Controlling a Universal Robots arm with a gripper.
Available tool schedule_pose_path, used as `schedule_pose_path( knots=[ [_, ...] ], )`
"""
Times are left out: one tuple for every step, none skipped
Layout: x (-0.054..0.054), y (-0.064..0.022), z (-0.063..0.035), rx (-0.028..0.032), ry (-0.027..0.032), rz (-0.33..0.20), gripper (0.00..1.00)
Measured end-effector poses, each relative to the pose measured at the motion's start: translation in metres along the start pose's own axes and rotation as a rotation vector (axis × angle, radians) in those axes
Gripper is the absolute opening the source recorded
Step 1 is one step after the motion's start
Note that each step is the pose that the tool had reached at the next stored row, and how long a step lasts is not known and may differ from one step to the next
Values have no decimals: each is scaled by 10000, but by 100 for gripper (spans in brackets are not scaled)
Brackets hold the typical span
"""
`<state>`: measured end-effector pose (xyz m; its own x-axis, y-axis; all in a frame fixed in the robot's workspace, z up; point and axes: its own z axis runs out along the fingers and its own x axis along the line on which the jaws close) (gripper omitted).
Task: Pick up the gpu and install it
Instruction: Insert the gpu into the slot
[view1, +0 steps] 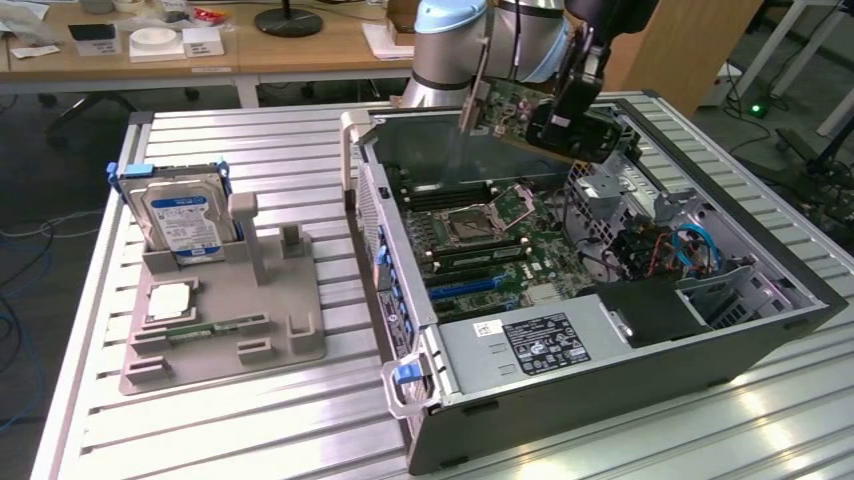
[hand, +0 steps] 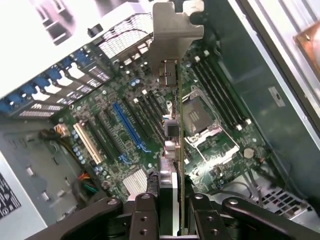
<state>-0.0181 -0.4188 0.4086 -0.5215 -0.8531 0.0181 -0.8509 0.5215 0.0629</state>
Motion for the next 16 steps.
schedule_pose_path(
  knots=[
    [0,-1,0,10,-1,-159,28],
    [0,-1,-1,14,-19,-272,28],
    [0,0,0,3,-58,-365,28],
    [0,0,1,-13,-95,-459,28],
    [1,1,1,-32,-135,-549,28],
    [1,1,1,-49,-166,-640,28],
    [0,1,2,-52,-187,-731,28],
    [-1,0,3,-42,-197,-832,28],
    [-1,-1,5,-24,-204,-1098,28],
    [0,-1,6,-16,-203,-1246,28],
    [0,0,7,2,-204,-1404,28],
    [1,0,9,28,-210,-1543,28],
    [1,0,10,59,-215,-1682,28],
    [0,0,11,97,-225,-1818,28],
    [0,0,13,145,-241,-1944,28],
    [0,-1,15,202,-263,-2058,28]
  ],
)
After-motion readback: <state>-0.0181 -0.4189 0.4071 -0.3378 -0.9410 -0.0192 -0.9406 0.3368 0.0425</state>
